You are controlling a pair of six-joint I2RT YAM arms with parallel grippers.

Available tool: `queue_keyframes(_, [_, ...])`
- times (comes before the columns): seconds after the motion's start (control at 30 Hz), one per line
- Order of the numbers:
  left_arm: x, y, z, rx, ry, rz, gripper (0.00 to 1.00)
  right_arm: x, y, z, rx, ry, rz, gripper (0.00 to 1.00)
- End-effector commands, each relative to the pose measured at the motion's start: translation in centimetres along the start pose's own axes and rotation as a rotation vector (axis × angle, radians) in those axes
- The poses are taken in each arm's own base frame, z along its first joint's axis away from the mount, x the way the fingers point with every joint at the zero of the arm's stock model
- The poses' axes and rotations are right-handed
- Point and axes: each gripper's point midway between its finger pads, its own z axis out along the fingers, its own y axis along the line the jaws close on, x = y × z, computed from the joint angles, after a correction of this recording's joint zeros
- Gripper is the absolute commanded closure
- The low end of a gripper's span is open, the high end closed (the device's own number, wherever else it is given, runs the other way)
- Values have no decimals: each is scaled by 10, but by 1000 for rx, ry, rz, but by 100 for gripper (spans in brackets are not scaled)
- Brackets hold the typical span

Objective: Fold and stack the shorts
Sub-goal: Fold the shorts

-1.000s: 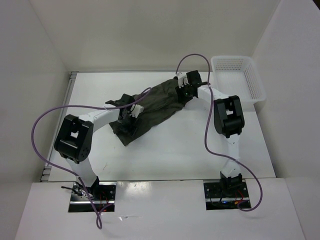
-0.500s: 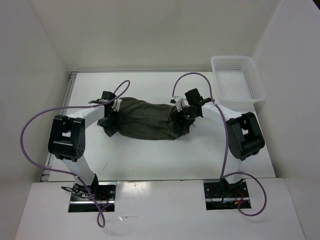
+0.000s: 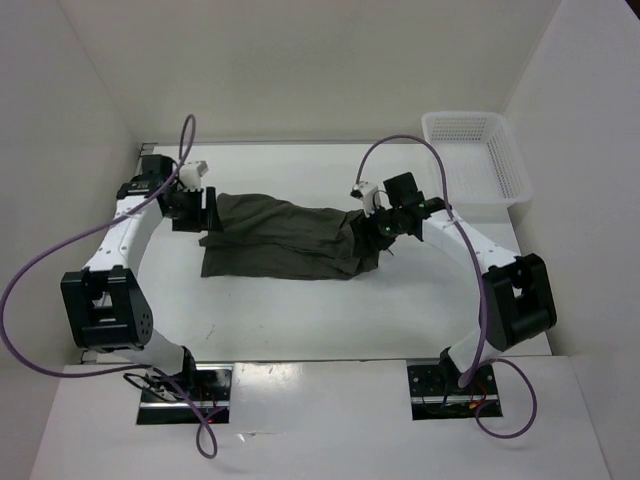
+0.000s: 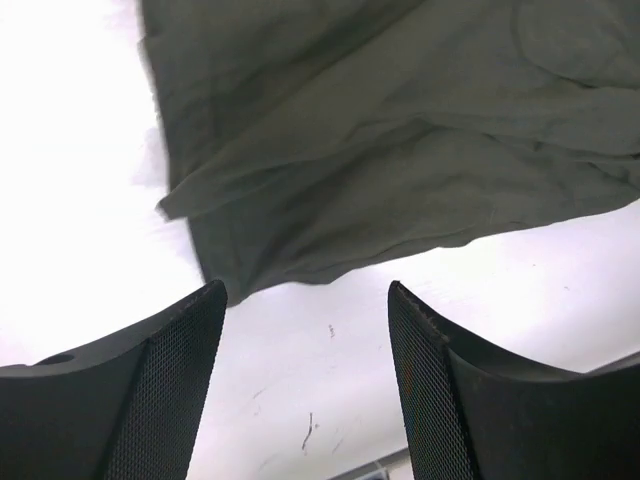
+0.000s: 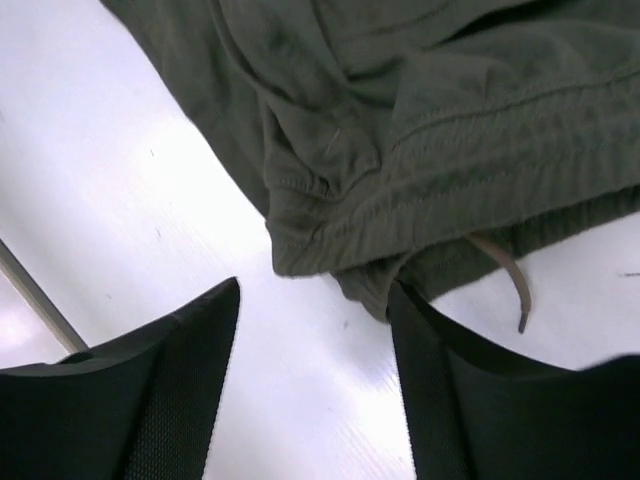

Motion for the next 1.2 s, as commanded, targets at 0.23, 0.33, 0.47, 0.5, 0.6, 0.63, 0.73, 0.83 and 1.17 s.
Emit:
queue_keyframes(0.23, [43,34,40,21,134,-135,26,31,6,-2,-10,45,-2,47])
queue_keyframes(0.33, [35,39,48,17,102,-121,26,34,9,6,-42,51,18,46])
queue_keyframes(0.47, [27,41,58,35,80,-114,25,33,17,16,-97,44,39,41])
queue_keyframes(0.5, [24,42,59,34,67,-108,25,33,21,18,-104,48,30,41])
queue_keyframes(0.6, [21,46,65,22,50,-100,25,35,19,24,-105,56,60,41])
queue_keyframes(0.63, [27,47,68,24,67,-107,25,38,18,27,-106,62,72,38])
queue_keyframes(0.73, [28,51,77,26,81,-113,25,38,15,40,-98,62,90,38])
queue_keyframes(0.83, [22,52,78,25,72,-110,25,35,10,51,-80,61,103,38])
queue_keyframes(1.17, [20,51,89,59,89,-121,76,-5,-15,58,18,-9,80,91])
